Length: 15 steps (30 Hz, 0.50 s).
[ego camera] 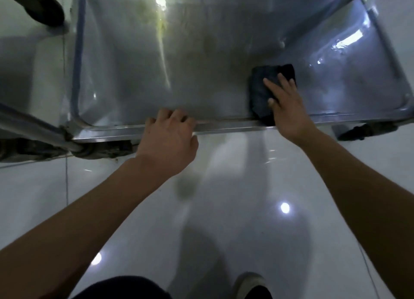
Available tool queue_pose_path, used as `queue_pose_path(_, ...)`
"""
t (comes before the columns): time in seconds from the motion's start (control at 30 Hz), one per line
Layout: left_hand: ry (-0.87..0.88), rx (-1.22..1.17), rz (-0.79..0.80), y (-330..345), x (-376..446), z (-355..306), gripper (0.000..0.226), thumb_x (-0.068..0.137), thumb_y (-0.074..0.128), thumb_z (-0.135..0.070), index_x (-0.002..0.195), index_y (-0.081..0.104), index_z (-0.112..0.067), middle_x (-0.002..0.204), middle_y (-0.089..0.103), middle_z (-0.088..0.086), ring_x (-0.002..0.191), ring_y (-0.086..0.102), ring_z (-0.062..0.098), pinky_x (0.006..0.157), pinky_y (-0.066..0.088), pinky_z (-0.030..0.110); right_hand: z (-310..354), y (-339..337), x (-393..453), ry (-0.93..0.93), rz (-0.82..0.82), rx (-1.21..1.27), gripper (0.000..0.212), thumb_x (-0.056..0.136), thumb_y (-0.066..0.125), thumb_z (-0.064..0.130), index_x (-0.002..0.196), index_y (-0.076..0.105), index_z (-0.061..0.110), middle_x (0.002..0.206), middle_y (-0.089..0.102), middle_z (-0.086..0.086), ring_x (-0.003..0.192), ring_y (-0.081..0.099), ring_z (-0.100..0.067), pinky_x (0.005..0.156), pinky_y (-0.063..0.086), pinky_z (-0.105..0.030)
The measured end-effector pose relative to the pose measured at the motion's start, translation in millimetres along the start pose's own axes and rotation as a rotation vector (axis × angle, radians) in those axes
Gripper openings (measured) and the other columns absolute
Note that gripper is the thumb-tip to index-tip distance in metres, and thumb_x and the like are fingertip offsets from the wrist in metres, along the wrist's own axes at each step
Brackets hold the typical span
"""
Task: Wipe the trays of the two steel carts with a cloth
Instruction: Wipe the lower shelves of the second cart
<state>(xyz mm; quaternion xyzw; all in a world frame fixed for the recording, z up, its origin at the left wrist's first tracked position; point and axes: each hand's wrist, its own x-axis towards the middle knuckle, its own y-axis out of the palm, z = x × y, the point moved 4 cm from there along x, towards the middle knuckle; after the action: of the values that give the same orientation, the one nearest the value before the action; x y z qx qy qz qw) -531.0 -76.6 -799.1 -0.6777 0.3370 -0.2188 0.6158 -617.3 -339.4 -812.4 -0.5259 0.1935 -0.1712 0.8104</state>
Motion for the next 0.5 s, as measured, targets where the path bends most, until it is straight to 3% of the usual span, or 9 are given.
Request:
queue_pose_path(0.13, 0.011, 0.0, -0.043, 6.3, -9.3, -1.6, 0.04, 0.087, 0.061, -0.036, 0.123, 0.063, -0.018, 0.127, 0.059, 0.004, 0.115, 0.051, 0.034, 0.09, 0.045, 0.05, -1.7, 1.8, 1.6, 0.056, -0.044, 0.049, 0.05, 0.105, 0.038, 0.015, 0.153, 0.033, 0.028, 0.166, 0.011, -0.003, 0.153, 0.003, -0.029, 0.123, 0.011, -0.046)
queue_pose_path(0.3, 0.03, -0.127, -0.103, 0.0, -11.0, 12.0, 0.037, 0.089, 0.065, -0.034, 0.124, 0.066, -0.021, 0.128, 0.062, 0.002, 0.117, 0.054, 0.032, 0.094, 0.042, 0.049, 12.5, 14.1, -0.7, 0.068, -0.059, -0.002, 0.05, 0.108, 0.029, 0.028, 0.157, 0.022, 0.033, 0.167, 0.003, 0.001, 0.154, -0.004, -0.024, 0.122, 0.004, -0.048)
queue_pose_path(0.5, -0.153, -0.107, -0.189, -15.9, -20.8, 74.9, 0.028, 0.091, 0.061, -0.036, 0.111, 0.069, -0.02, 0.125, 0.063, 0.008, 0.116, 0.053, 0.04, 0.089, 0.045, 0.055, 64.2, 37.7, 5.6, -0.033, -0.011, -0.051, 0.051, 0.108, 0.025, 0.032, 0.158, 0.016, 0.033, 0.168, -0.002, -0.001, 0.153, -0.006, -0.025, 0.122, 0.002, -0.048)
